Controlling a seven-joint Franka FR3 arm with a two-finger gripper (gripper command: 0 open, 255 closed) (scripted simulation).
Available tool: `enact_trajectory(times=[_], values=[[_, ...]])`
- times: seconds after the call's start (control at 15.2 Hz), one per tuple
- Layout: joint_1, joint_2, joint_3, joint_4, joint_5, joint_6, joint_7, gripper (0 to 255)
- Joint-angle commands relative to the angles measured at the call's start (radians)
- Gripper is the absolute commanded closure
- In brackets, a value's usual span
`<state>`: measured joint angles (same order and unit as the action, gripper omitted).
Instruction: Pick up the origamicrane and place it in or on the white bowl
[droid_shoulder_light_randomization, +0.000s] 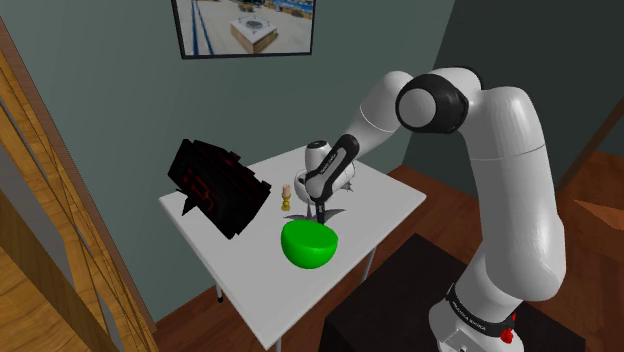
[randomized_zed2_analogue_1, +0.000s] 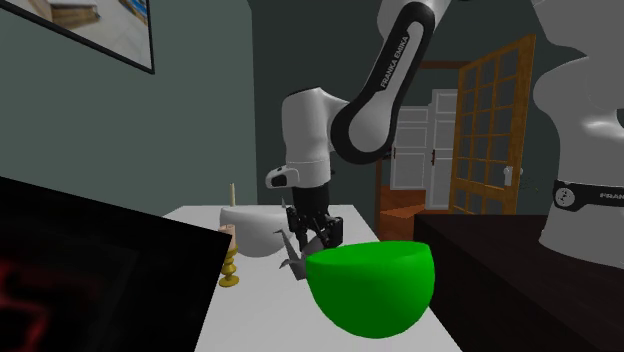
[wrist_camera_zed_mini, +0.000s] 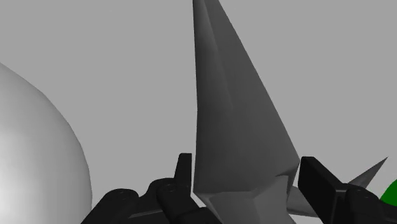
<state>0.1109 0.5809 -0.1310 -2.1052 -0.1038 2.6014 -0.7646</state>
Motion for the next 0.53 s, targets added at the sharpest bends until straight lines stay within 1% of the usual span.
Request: enact_trajectory(times=[0.0,0.33,0.4,0.46], values=[[0.003,0.005,0.004,-0.005,0.0,-0.001,0.0,255],[-0.001,0.007,0.004,0.002,0.001,-0.005,-0.004,255],[0.0,0.003,0.003,-0.012,0.0,0.004,-0.003,255],[0.001,-0.009,0.002,-0.015,-0.001,-0.005,-0.004,255]])
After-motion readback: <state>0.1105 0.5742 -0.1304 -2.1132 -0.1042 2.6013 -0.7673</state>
